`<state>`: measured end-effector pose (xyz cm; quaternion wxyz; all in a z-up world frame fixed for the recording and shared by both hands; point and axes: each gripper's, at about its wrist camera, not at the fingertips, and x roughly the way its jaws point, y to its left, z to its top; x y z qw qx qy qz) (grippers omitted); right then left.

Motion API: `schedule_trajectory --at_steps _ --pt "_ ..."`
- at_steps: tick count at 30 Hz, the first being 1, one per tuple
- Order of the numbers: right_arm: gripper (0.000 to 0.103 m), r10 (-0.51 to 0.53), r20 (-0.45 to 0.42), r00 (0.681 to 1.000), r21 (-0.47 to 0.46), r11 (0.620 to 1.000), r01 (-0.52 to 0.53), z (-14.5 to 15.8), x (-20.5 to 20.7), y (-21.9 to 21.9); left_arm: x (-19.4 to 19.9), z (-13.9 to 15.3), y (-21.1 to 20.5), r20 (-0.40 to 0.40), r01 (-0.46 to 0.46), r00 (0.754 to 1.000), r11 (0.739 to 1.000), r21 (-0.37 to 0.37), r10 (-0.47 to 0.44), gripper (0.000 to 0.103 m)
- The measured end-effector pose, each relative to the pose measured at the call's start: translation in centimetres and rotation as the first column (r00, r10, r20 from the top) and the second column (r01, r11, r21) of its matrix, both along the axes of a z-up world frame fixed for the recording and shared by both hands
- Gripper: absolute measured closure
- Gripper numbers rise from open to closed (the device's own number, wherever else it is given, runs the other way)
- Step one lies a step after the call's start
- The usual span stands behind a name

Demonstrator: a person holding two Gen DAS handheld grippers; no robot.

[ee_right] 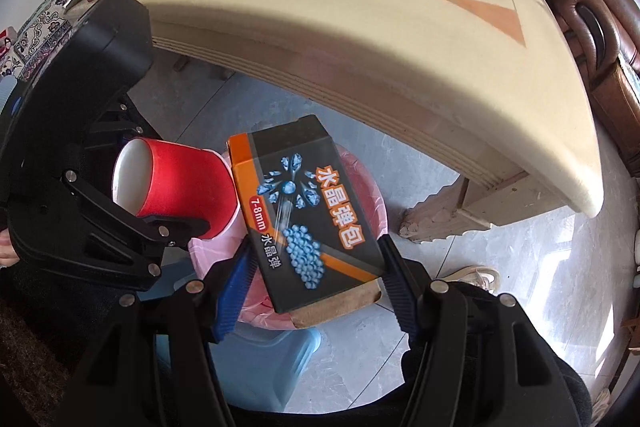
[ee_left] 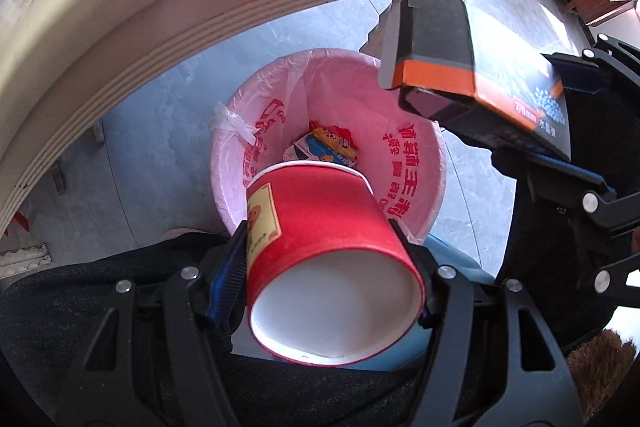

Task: Collect trash
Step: 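Carry the red cup and black box with both tools past the table edge over the pink bin, then open the left tool to drop the cup while the right tool releases the box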

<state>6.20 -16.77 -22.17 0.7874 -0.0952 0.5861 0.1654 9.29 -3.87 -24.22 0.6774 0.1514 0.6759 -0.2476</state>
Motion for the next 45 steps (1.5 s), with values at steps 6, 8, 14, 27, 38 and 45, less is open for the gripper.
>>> schedule_trajectory --at_steps 6,8,14,27,38,45 --pt "0.043 -0.050 -0.034 0.998 0.014 0.999 0.050 -2.9 1.0 -0.6 0.6 -3.9 0.0 -0.072 -0.056 0.996 0.998 0.006 0.056 0.038" --pt "0.043 -0.069 -0.038 0.997 0.014 0.997 0.070 -3.9 1.3 -0.7 1.1 -5.3 0.0 -0.094 -0.077 0.993 0.997 0.016 0.078 0.038" --pt "0.043 -0.111 -0.056 0.992 0.011 0.994 0.111 -6.6 2.3 -0.8 1.2 -7.8 -0.8 -0.136 -0.092 0.986 0.994 0.051 0.099 0.038" --pt "0.043 -0.155 -0.137 0.978 0.006 0.988 0.157 -11.4 4.0 -1.2 2.7 -13.5 -0.3 -0.287 -0.175 0.937 0.979 0.107 0.199 0.038" --pt "0.043 -0.138 -0.192 0.972 -0.008 0.990 0.139 -13.4 3.7 -0.6 3.1 -15.2 -0.1 -0.304 -0.206 0.920 0.965 0.165 0.248 0.037" --pt "0.042 -0.148 -0.201 0.968 -0.005 0.989 0.150 -14.1 4.0 -0.8 3.3 -15.2 -0.2 -0.303 -0.207 0.919 0.963 0.173 0.252 0.035"
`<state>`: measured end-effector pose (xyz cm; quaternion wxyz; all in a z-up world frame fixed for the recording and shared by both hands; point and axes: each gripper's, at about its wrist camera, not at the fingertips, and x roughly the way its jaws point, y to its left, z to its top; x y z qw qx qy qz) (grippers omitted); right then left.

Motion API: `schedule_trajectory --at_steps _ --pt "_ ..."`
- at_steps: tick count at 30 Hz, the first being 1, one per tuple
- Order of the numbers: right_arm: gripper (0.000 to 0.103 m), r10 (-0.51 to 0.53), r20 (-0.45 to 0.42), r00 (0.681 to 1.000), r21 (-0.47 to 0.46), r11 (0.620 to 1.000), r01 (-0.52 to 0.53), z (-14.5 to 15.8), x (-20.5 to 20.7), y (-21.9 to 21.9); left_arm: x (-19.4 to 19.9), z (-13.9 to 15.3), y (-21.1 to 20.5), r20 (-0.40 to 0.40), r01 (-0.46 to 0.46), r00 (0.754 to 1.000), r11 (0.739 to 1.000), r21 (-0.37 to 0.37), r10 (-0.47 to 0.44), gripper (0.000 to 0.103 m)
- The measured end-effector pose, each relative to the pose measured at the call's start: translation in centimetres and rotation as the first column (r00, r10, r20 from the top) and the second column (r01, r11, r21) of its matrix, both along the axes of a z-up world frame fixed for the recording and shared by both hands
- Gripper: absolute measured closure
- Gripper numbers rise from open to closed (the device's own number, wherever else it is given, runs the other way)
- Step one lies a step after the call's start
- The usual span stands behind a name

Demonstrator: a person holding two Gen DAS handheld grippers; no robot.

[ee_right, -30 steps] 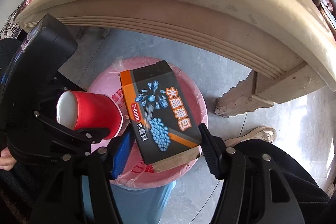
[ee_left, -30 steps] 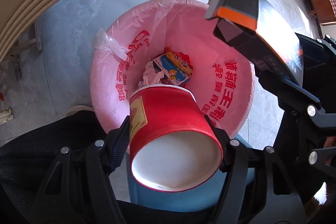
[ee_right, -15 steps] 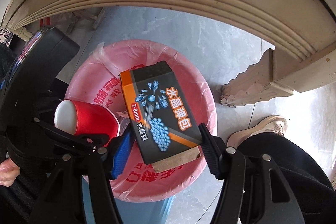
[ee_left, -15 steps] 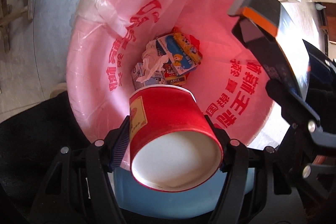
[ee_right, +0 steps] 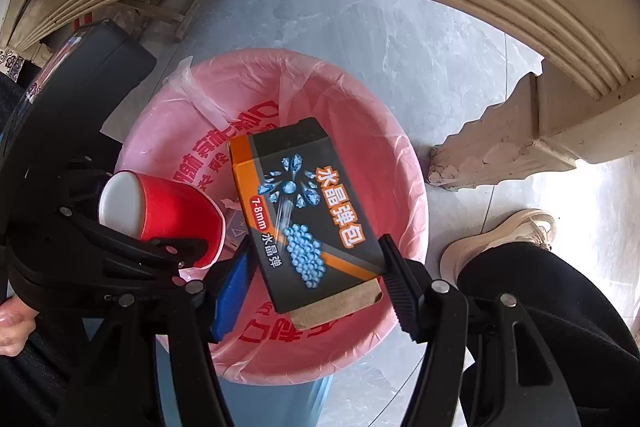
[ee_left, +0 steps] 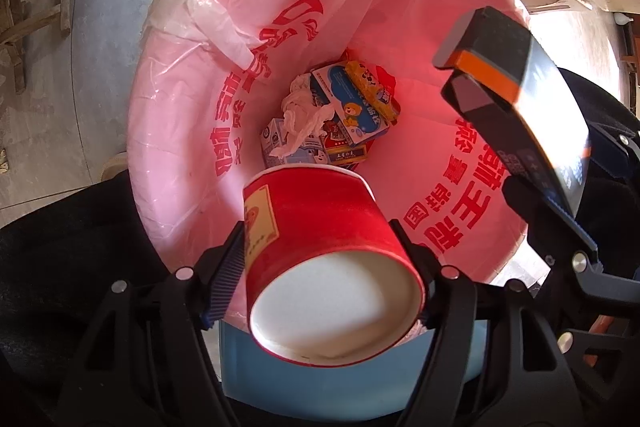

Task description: Collect trash

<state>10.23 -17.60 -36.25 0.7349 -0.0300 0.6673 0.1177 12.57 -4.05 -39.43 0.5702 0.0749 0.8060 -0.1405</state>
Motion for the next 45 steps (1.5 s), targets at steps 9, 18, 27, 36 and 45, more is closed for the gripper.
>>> schedule_trajectory --at_steps 9,18,27,36,45 --pt "0.026 -0.033 -0.005 0.999 0.014 0.999 0.033 0.1 0.1 -0.4 0.6 0.1 0.3 0.014 -0.007 1.000 1.000 0.015 0.007 0.026" --pt "0.026 -0.029 0.000 1.000 0.003 1.000 0.029 0.1 0.0 -0.2 0.6 0.2 0.2 0.023 -0.011 1.000 1.000 0.027 0.010 0.026" --pt "0.023 -0.032 0.015 0.999 -0.017 0.999 0.032 1.0 -0.2 -0.2 0.4 1.1 0.2 0.061 -0.001 0.998 1.000 0.028 -0.001 0.025" --pt "0.019 -0.071 0.061 0.996 -0.045 0.996 0.074 3.6 -1.7 -0.5 0.2 5.5 1.1 0.186 -0.056 0.981 0.998 -0.036 0.062 0.025" --pt "0.015 -0.142 0.204 0.969 -0.046 0.987 0.155 9.5 -4.7 -0.8 -2.8 11.6 -0.2 0.409 -0.005 0.913 1.000 0.017 -0.003 0.025"
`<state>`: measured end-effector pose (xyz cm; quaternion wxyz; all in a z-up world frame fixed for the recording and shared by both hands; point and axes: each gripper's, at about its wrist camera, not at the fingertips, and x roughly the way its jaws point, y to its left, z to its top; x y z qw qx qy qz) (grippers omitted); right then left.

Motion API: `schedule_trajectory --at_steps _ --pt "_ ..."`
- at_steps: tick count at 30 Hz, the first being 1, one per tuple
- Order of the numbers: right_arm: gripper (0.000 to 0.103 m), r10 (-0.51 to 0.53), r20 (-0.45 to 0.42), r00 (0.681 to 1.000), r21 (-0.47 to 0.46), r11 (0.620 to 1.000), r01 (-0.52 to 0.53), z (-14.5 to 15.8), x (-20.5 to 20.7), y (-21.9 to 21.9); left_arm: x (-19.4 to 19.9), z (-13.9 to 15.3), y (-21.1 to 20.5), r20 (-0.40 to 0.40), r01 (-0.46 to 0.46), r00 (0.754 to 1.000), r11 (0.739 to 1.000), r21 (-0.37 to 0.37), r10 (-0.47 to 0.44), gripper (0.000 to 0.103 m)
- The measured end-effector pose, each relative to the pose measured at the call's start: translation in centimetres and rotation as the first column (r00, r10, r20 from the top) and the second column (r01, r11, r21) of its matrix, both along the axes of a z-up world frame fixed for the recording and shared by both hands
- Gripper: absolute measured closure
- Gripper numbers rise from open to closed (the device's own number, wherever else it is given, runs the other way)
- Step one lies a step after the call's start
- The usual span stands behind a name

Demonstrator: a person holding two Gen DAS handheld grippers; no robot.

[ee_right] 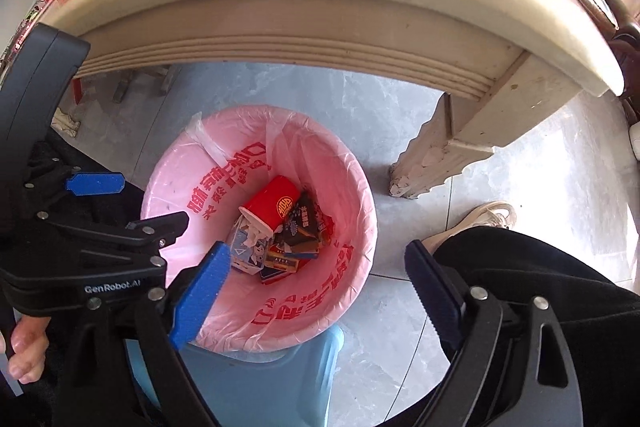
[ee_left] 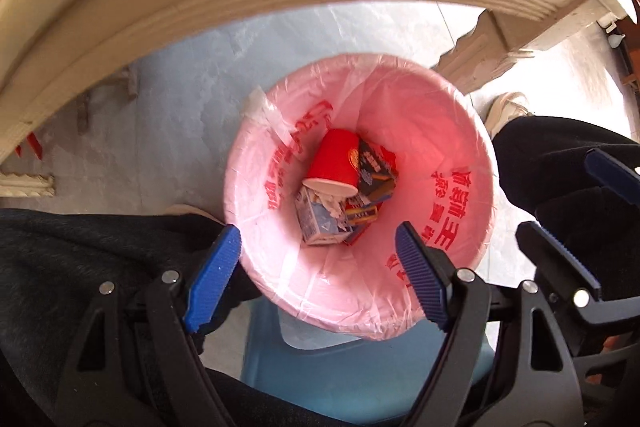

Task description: Collect trash

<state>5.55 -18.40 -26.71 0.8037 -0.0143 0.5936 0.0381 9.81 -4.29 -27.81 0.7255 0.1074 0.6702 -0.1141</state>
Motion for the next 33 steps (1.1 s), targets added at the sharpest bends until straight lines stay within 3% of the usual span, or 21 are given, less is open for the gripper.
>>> schedule_trajectory --at_steps 6,12,17,20,22,26,30,33 --pt "0.013 -0.052 0.104 0.993 -0.019 0.998 0.054 4.9 -2.0 -1.0 -1.7 5.2 -0.2 0.127 -0.036 0.991 0.999 -0.041 0.041 0.025" --pt "0.013 -0.115 0.266 0.957 -0.048 0.990 0.132 11.6 -4.4 -2.0 -3.8 11.8 -0.9 0.315 -0.069 0.945 0.994 -0.081 0.091 0.025" --pt "0.013 -0.145 0.429 0.892 -0.003 0.987 0.162 18.2 -6.9 -2.8 -5.4 18.8 -1.2 0.463 -0.073 0.875 0.985 -0.159 0.139 0.025" --pt "0.012 -0.160 0.516 0.841 0.006 0.983 0.183 22.0 -8.4 -3.4 -6.4 22.9 -1.7 0.560 -0.079 0.815 0.986 -0.147 0.149 0.022" --pt "0.007 -0.182 0.572 0.800 0.011 0.977 0.214 24.4 -9.5 -3.7 -7.1 25.2 -1.8 0.600 -0.069 0.785 0.984 -0.162 0.153 0.020" --pt "0.007 -0.207 0.649 0.732 0.033 0.969 0.244 28.3 -11.4 -3.9 -8.8 29.1 -1.8 0.666 -0.045 0.723 0.975 -0.218 0.182 0.019" --pt "0.007 -0.200 0.713 0.672 -0.006 0.956 0.292 31.0 -13.6 -3.3 -10.5 31.5 -1.7 0.701 -0.031 0.685 0.969 -0.246 0.200 0.015" --pt "0.007 -0.186 0.738 0.649 -0.028 0.952 0.305 32.1 -14.7 -3.1 -11.4 32.5 -1.5 0.715 -0.053 0.663 0.967 -0.249 0.221 0.011"
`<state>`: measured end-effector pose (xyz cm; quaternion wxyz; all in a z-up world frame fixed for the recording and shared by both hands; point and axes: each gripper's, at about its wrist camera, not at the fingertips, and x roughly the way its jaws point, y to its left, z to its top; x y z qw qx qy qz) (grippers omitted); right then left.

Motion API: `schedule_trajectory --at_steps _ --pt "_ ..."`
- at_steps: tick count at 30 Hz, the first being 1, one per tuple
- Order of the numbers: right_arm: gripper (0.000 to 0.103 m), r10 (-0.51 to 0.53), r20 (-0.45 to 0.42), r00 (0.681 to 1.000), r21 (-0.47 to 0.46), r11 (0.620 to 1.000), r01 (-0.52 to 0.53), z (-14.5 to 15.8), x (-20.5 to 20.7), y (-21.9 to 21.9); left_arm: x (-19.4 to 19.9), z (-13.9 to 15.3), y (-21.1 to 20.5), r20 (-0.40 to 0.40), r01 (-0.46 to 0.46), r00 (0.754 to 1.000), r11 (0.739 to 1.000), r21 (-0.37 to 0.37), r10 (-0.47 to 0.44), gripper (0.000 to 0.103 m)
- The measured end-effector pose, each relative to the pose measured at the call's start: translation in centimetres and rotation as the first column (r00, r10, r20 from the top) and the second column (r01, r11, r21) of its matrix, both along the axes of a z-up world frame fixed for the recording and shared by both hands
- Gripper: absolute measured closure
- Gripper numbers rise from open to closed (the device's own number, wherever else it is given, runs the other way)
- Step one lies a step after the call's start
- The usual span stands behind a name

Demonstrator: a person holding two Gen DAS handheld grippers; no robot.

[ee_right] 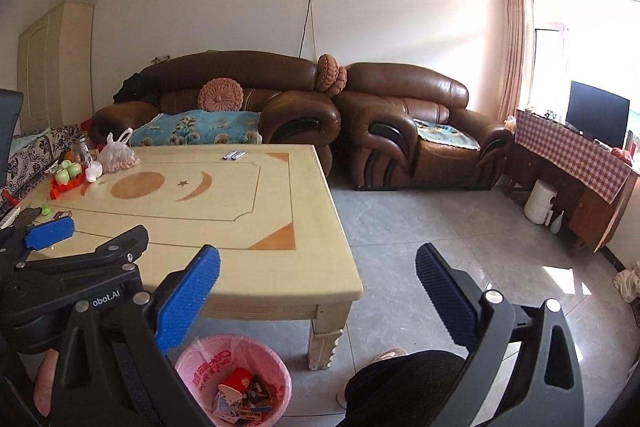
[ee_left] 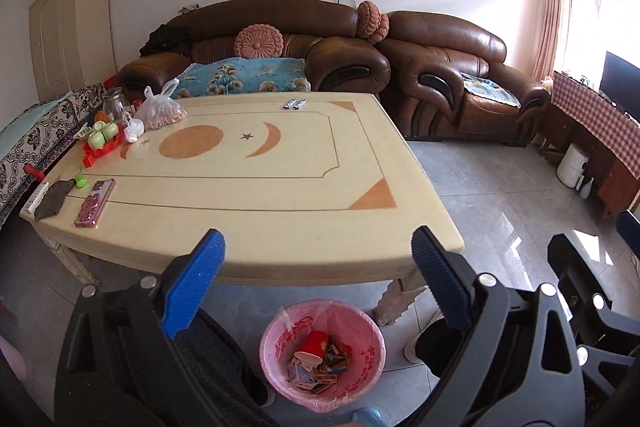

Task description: Collect trash

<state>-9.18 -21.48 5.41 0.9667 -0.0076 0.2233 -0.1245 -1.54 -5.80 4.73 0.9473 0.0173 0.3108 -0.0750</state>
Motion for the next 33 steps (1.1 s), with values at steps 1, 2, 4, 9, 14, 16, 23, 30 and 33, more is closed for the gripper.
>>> schedule_trajectory --at_steps 1,2,4,9,14,16,23,30,33 --pt "0.007 -0.007 0.005 1.000 -0.011 1.000 0.007 0.2 -0.3 0.2 -0.3 0.2 0.1 0.009 -0.009 1.000 1.000 0.002 0.009 0.010" --pt "0.007 -0.010 0.010 1.000 -0.019 1.000 0.010 0.4 -0.5 0.3 -0.6 0.4 0.1 0.017 -0.018 1.000 1.000 0.008 0.018 0.010" --pt "0.007 -0.016 0.013 1.000 -0.029 0.999 0.016 0.5 -0.8 0.6 -0.9 0.5 0.3 0.023 -0.041 0.999 0.999 0.018 0.041 0.010" --pt "0.007 -0.007 0.003 1.000 -0.007 1.000 0.007 0.6 -1.0 0.8 -0.9 0.6 0.8 0.015 -0.049 0.999 0.999 0.010 0.049 0.010" --pt "0.007 -0.004 -0.011 1.000 -0.002 1.000 0.004 0.4 -0.8 0.9 -1.1 0.3 1.0 0.015 -0.059 0.998 0.998 0.016 0.059 0.010" --pt "0.007 -0.004 -0.010 1.000 -0.002 1.000 0.004 0.3 -0.8 0.9 -1.0 0.3 1.0 0.013 -0.059 0.998 0.998 0.019 0.058 0.010" --pt "0.007 -0.001 -0.009 1.000 0.000 1.000 0.001 0.1 -0.9 0.9 -1.2 0.5 1.3 0.016 -0.064 0.998 0.998 0.012 0.064 0.010" --pt "0.007 0.000 -0.003 1.000 -0.004 1.000 0.000 -0.1 -1.0 1.1 -1.3 0.6 1.3 0.018 -0.068 0.998 0.998 0.014 0.067 0.010" --pt "0.007 0.004 0.000 1.000 -0.006 1.000 -0.004 -0.1 -0.9 1.1 -1.3 0.8 1.5 0.018 -0.070 0.997 0.997 0.012 0.070 0.010"
